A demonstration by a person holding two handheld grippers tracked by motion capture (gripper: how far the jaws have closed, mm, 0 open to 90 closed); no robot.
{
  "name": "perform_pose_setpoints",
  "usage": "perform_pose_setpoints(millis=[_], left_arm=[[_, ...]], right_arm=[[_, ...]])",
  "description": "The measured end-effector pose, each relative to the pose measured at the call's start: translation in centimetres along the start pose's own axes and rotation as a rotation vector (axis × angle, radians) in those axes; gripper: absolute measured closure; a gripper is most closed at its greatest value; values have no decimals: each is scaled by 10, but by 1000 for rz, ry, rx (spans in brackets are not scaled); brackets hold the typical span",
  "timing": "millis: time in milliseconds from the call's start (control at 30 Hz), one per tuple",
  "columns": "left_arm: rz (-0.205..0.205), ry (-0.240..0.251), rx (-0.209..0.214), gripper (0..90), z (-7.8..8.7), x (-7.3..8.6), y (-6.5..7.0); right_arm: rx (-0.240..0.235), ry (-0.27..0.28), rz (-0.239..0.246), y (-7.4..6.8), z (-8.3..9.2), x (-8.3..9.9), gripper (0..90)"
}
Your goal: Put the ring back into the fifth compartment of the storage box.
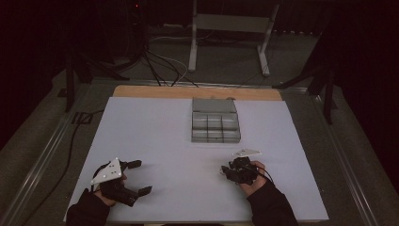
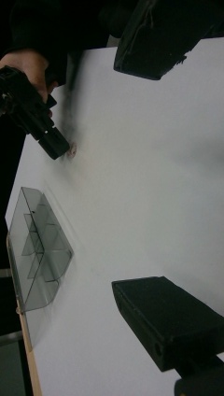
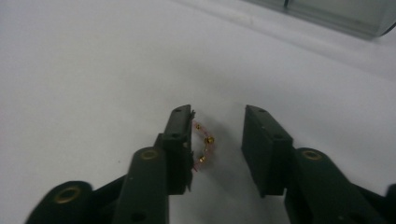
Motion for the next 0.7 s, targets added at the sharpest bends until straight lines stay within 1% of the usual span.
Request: perform_pose_setpoints(millis=[33, 133, 167, 233, 267, 400, 467, 500, 633, 700], left_arm=[[0, -1, -1, 7, 0, 0, 0], [0, 0, 0, 7, 0, 0, 0], [0, 1, 0, 7, 0, 0, 0], [0, -3, -1, 7, 0, 0, 0], [-1, -5, -2, 7, 0, 0, 0], [0, -6, -1, 7, -1, 1, 0], [0, -7, 0, 7, -1, 1, 0], [1, -5, 1, 7, -1, 0, 0], [-3, -11, -3, 7, -1, 1, 0], [0, -6, -1, 7, -1, 0, 0]], right_arm=[[1, -11, 6, -1, -2, 1, 655], [11, -15, 17, -1, -2, 1, 680], [12, -16, 22, -2, -2, 1, 710], [21, -17, 31, -3, -2, 1, 736], [21, -17, 31, -3, -2, 1, 736], [51, -13, 79, -5, -1, 2, 791], [55, -12, 83, -6, -1, 2, 800], [62, -8, 99, -7, -1, 2, 817], [61, -10, 100, -7, -1, 2, 823], [60, -8, 102, -7, -1, 2, 826]])
Point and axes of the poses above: each handheld gripper's, and its own axes: z roughly backward along the jaws, x roughly out of its underside, y roughly to its right, the point moved 4 cm from there along -z, roughly forward along the jaws, and after that the axes turned 10 degrees about x, right-handed, at the moved point
